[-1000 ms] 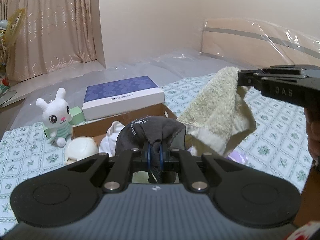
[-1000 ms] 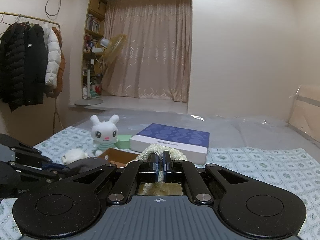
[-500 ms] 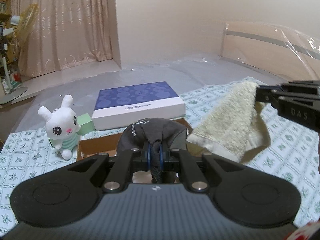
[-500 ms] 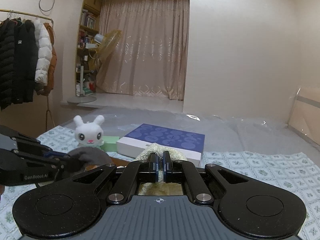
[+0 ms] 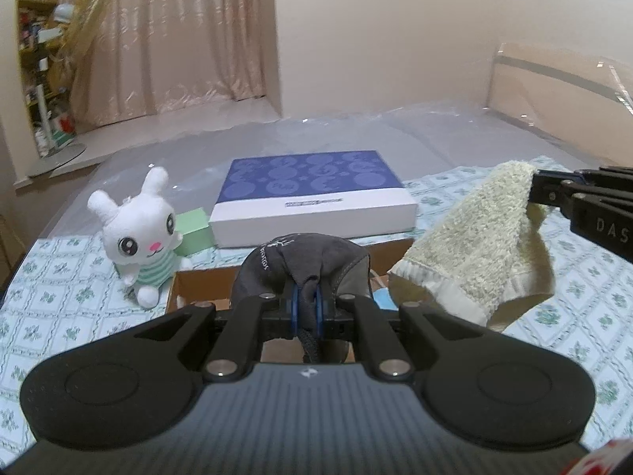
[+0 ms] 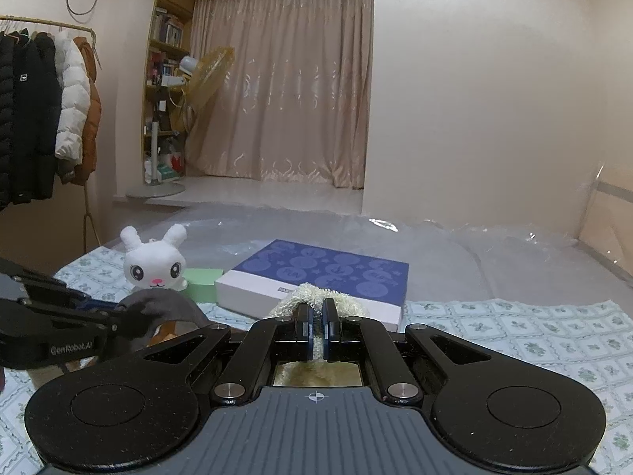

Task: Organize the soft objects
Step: 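Carry the black mask with the left gripper while the right carries the cream towel to the box, then open both grippers to drop the mask and towel into the box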

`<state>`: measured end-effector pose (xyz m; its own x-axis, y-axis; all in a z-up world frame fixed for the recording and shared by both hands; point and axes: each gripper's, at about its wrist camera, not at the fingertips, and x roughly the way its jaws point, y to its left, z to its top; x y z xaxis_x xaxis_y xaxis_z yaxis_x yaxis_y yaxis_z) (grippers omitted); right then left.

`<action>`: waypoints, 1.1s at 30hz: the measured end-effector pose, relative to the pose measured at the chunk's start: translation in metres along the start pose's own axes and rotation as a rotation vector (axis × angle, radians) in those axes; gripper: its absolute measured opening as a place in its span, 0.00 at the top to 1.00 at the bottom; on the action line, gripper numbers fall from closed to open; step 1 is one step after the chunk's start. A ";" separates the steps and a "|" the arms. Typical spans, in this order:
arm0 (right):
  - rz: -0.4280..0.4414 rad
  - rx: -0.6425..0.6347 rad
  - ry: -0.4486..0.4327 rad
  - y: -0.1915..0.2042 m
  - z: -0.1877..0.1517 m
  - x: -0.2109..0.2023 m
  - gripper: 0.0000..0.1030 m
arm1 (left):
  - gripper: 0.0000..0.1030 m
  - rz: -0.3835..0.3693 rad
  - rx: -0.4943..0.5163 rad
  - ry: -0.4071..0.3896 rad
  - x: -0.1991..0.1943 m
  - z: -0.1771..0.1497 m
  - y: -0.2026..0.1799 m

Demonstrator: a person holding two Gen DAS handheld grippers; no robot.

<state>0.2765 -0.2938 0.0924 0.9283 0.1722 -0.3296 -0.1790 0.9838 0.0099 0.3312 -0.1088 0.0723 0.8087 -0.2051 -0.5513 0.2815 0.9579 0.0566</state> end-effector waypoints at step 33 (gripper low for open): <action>0.054 0.077 0.100 -0.011 -0.014 0.065 0.96 | 0.70 0.088 -0.024 -0.007 0.017 0.001 0.001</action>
<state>0.3344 -0.2941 0.0571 0.8801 0.2231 -0.4191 -0.1989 0.9748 0.1013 0.3453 -0.1116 0.0638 0.8334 -0.1208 -0.5393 0.1964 0.9769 0.0847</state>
